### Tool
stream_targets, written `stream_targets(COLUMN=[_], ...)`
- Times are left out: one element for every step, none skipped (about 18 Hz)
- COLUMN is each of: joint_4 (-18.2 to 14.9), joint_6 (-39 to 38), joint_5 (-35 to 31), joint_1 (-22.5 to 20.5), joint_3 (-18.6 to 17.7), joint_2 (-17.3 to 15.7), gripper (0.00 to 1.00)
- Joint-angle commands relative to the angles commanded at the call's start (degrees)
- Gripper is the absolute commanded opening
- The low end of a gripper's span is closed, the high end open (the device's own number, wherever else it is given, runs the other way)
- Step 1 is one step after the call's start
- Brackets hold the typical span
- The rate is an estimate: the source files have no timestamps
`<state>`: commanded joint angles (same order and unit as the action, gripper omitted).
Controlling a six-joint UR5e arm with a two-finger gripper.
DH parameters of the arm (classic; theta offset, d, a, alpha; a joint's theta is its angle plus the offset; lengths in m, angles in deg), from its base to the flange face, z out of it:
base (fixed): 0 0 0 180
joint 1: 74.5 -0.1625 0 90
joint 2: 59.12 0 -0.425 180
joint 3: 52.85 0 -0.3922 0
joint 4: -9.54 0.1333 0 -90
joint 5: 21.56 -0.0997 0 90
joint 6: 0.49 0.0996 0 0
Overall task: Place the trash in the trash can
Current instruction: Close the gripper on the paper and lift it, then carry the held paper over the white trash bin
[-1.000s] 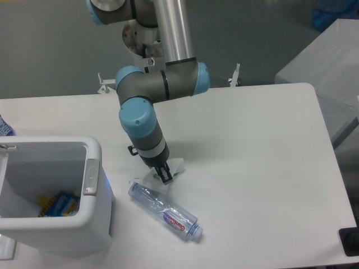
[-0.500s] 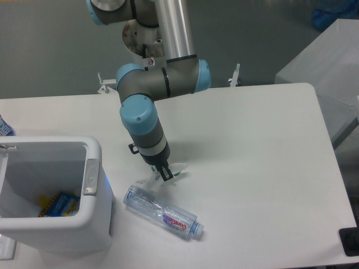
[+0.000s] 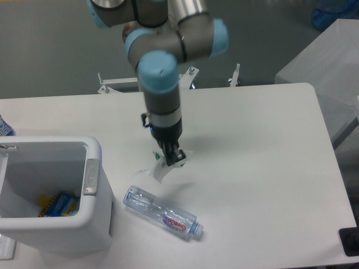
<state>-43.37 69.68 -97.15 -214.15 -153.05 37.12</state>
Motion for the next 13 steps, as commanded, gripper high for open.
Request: stream_targets(joint_4=[-0.09, 0.00, 0.00, 0.00, 0.00, 0.09, 0.17, 0.61, 0.70, 0.79, 0.79, 0.79, 0.88], joint_6=[-2.55, -5.62, -9.48, -13.78, -17.65, -20.74, -23.73, -27.15, -30.49, -33.57, -36.30, -38.76, -40.61], joint_5=[0.27, 0.62, 1.49, 2.63, 3.78, 5.09, 6.15, 6.42, 6.51, 7.21, 8.17, 8.96, 9.67], joint_1=[0.00, 0.17, 0.43, 0.52, 0.53, 0.61, 0.61, 0.70, 0.79, 1.14, 1.84, 2.37, 2.63], joint_3=[1.14, 2.20, 3.86, 5.70, 7.55, 8.87, 9.50, 9.68, 9.85, 10.03, 10.12, 10.12, 10.38], joint_2=[0.00, 0.00, 0.00, 0.08, 0.08, 0.17, 0.09, 0.00, -0.44, -0.97, -1.49, -2.19, -2.72], gripper=[0.02, 0.02, 0.02, 0.02, 0.02, 0.02, 0.02, 0.03, 0.03, 0.03, 0.03, 0.03, 0.03])
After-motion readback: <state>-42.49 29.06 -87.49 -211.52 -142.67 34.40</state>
